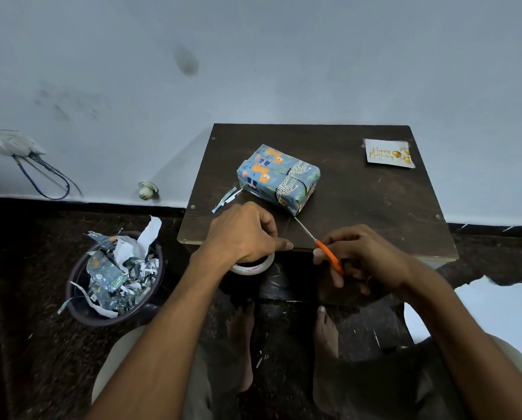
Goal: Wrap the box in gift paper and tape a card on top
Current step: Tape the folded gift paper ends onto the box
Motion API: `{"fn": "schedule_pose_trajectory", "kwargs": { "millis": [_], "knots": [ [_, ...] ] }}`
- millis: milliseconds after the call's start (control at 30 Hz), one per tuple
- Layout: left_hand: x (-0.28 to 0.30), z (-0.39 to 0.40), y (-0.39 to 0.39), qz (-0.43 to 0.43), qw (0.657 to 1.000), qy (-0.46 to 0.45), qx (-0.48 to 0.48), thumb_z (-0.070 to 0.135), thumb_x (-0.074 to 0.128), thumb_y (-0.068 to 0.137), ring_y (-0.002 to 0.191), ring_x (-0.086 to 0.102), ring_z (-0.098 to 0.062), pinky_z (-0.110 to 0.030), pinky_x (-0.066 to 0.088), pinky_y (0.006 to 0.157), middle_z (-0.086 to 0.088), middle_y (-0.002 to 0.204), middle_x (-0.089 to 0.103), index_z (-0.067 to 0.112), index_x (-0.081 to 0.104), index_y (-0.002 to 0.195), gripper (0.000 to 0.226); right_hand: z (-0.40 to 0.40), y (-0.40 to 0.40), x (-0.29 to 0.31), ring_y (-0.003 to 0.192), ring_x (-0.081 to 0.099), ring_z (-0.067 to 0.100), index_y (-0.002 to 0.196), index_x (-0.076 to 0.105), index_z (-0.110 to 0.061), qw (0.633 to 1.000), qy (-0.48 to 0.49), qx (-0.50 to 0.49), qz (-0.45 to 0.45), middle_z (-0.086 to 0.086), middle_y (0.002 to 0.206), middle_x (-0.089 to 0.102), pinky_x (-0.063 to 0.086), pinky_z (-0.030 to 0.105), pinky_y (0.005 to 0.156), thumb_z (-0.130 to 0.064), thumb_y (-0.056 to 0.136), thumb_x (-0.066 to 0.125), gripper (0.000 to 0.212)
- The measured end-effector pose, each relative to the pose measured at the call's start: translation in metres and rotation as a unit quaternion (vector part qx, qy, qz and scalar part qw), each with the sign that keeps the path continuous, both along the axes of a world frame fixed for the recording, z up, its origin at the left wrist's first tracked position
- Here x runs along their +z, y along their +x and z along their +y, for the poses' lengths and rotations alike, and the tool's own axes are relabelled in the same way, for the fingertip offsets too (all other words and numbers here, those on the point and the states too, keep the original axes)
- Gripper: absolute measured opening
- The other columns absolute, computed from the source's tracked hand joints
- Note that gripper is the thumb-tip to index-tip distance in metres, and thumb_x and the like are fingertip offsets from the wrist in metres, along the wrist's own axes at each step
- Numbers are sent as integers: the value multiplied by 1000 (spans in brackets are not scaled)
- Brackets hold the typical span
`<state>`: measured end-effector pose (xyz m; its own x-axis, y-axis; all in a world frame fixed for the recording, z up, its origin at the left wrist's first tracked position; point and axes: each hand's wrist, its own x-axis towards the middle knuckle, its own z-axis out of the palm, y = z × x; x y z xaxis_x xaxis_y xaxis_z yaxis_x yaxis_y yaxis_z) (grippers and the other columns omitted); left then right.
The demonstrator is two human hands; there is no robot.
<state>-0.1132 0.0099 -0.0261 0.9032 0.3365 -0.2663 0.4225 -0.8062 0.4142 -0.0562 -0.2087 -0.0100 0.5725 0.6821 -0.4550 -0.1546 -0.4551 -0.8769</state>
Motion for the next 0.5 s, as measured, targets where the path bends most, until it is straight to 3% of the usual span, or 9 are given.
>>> {"fn": "schedule_pose_trajectory", "kwargs": {
  "millis": [100, 200, 333, 500],
  "knots": [
    [0, -1, 0, 4, 1000, 12, -3, 66, 82, 67, 84, 64, -7, -32, 52, 76, 16, 75, 67, 32, 72, 71, 35, 5, 0, 7, 37, 39, 15, 81, 79, -9, 999, -43, -14, -30, 22, 54, 60, 31, 21, 39, -32, 83, 68, 25],
    [2, -4, 0, 4, 1000, 22, -8, 66, 81, 68, 89, 64, -9, -34, 54, 79, 15, 81, 69, 32, 72, 74, 36, 13, 5, 15, 32, 41, 8, 80, 80, -7, 995, -74, -39, -62, 18, 50, 60, 31, 20, 39, -30, 88, 63, 29],
    [3, -6, 1, 2, 1000, 22, -7, 64, 81, 69, 90, 64, -10, -37, 55, 83, 15, 82, 68, 30, 72, 72, 36, 26, 13, 29, 31, 39, 12, 78, 79, -5, 994, -79, -52, -62, 16, 48, 58, 28, 20, 37, -31, 86, 61, 32],
    [4, -7, 1, 4, 1000, 22, -5, 64, 82, 68, 89, 63, -11, -35, 54, 80, 14, 81, 68, 29, 72, 72, 37, 42, 21, 36, 41, 54, 18, 77, 80, -15, 992, -113, -33, -46, 14, 80, 77, 30, 18, 37, -31, 85, 60, 27]
  ]
}}
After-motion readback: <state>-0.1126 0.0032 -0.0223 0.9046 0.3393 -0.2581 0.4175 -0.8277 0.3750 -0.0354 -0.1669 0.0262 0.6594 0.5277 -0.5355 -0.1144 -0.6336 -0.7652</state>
